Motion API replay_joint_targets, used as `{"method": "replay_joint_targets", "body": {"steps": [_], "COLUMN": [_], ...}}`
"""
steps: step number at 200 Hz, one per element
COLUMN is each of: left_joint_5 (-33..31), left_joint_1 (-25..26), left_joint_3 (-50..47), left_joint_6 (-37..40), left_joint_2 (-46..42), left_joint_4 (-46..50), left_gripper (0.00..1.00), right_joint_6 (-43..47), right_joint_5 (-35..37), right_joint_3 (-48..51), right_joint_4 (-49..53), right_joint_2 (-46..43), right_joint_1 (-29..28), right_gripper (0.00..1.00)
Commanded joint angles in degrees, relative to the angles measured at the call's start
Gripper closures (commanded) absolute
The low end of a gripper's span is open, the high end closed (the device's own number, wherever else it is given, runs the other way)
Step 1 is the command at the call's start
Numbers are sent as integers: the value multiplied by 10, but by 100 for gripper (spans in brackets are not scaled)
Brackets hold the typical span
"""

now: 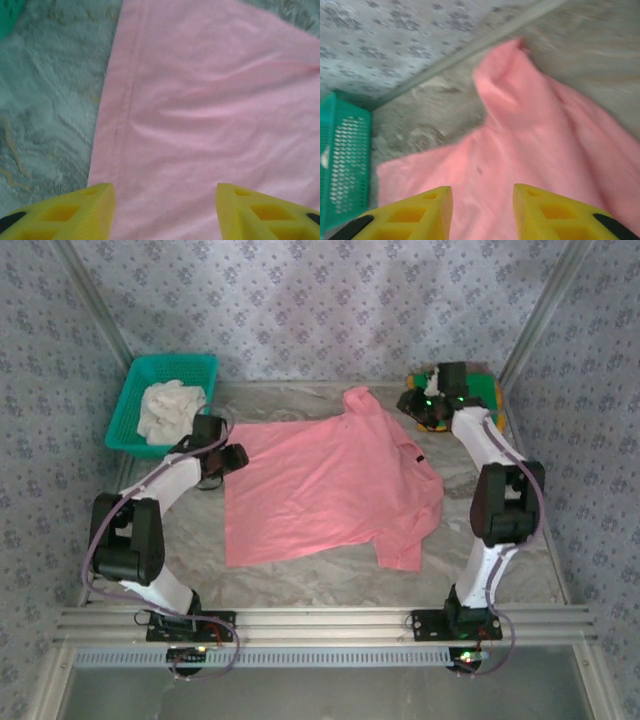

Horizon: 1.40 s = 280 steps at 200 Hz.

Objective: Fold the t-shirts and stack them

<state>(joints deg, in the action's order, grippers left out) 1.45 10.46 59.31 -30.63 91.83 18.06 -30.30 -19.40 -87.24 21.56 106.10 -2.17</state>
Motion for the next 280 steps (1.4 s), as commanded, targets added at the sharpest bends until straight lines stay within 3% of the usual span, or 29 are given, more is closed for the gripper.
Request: {"method": "replay_joint_targets", "body": {"steps": [1, 21, 37, 50, 95, 118, 161, 217, 256, 280], "left_joint_5": [3, 12, 17, 17, 19, 10, 29, 25, 28, 23], "left_joint_1": [6, 10, 18, 27, 34, 30, 14, 3, 4, 4], "left_joint_3": [-16, -15, -17, -21, -22, -35, -63, -68, -56, -36], "left_joint_6": [3, 7, 7, 4, -11, -17, -38, -31, -23, -16], "left_joint_2": [11, 32, 40, 46, 88, 103, 116, 114, 132, 121], "left_joint_4": [12, 7, -5, -25, -48, -51, -72, -63, -69, -54], "left_gripper": [46, 50, 54, 55, 56, 56, 56, 56, 54, 53], "right_joint_6": [76, 120, 124, 125, 79, 21, -52, -151, -104, -84], "right_joint_5": [43, 50, 24, 2, 15, 63, 42, 94, 43, 69], "right_joint_3": [55, 52, 60, 57, 57, 106, 184, 370, 316, 281], "right_joint_4": [65, 101, 80, 61, 23, -22, -95, -206, -180, -131], "right_joint_2": [17, 48, 65, 80, 109, 96, 94, -30, -15, -30], "right_joint_1": [32, 45, 50, 48, 46, 58, 97, 156, 140, 112], "right_gripper": [62, 67, 92, 100, 100, 100, 100, 100, 100, 91]}}
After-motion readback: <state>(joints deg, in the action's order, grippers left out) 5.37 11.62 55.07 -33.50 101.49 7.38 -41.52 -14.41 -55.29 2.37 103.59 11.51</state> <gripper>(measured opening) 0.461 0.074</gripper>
